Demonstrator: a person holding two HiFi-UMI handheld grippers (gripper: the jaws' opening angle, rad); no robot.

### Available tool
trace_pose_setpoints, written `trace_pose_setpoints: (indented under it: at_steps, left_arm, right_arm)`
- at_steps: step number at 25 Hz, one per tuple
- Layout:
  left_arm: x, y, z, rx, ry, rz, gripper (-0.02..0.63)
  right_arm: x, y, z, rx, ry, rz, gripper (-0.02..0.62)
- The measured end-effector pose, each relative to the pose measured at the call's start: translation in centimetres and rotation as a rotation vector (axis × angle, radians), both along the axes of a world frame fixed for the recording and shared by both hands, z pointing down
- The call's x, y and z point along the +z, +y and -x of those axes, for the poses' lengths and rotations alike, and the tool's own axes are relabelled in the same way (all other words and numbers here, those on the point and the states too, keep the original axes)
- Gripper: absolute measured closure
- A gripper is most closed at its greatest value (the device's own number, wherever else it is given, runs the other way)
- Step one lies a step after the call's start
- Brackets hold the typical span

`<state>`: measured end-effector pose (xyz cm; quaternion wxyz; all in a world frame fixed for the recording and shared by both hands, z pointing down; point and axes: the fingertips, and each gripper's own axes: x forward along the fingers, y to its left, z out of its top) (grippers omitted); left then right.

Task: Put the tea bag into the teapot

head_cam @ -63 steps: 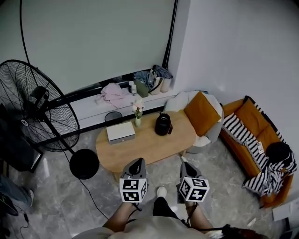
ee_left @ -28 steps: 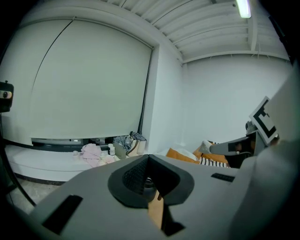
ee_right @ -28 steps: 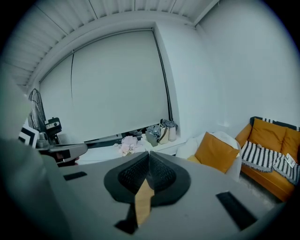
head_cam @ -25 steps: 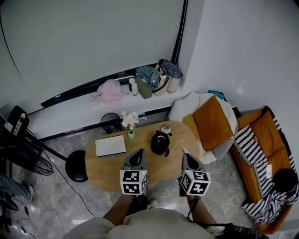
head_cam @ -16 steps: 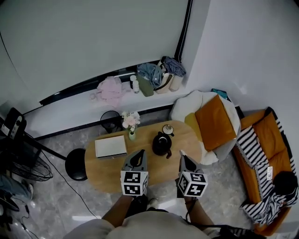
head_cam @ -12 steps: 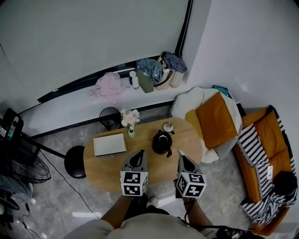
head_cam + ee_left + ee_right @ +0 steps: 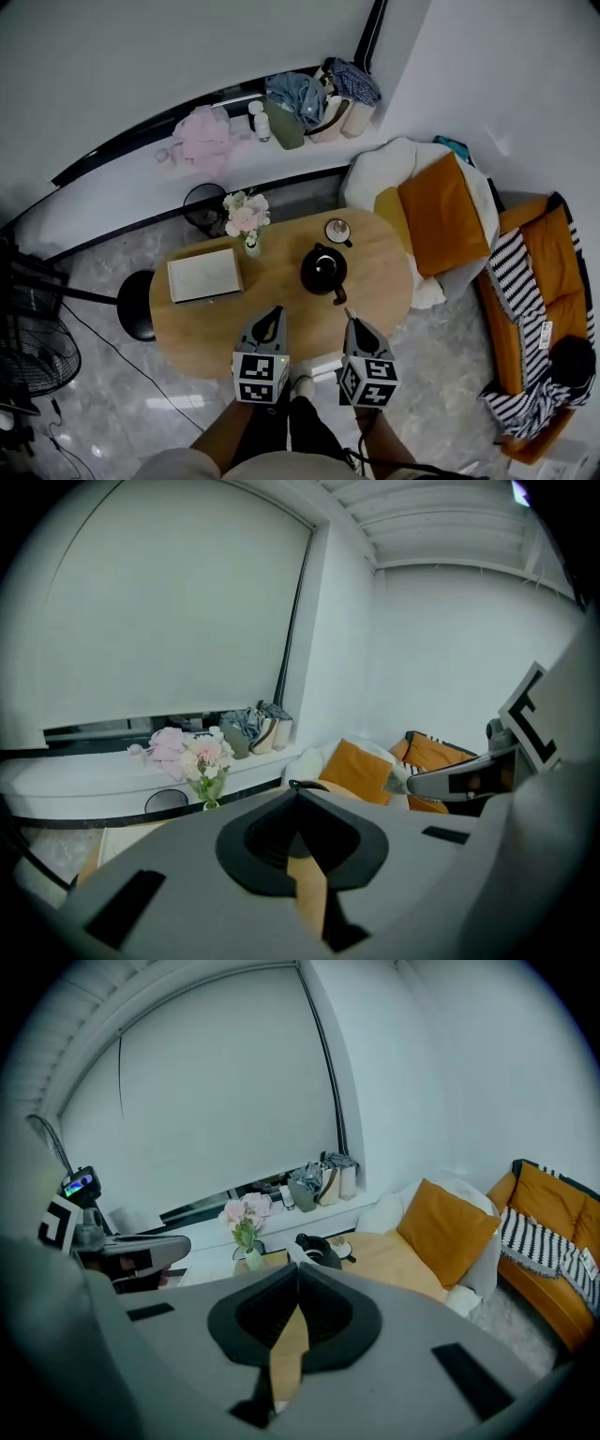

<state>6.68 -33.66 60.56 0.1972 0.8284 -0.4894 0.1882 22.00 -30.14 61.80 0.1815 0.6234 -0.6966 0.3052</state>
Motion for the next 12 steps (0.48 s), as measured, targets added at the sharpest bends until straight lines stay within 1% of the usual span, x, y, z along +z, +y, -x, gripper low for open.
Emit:
trace_pose_setpoints:
  at_steps: [5,8,12]
  left_arm:
    - [3.3,-0.4,-0.3,0.024,-0.012,0.043,0.601]
    - [4.3,-0.8,-0.6,0.047,-0.015,0.051,0.601]
    - [5.0,-1.3,-0.8,0.068,-0.018,0.06,0.601]
  right_arm:
    - [2.7,-0.3,-0.3,0.022,-0.003,0.039,0.561]
    - [3.6,-0.7,-0.5,0.032,-0.004,0.053,0.561]
    - [4.2,-1.2,-0.3,0.022,0.008,0.065,0.561]
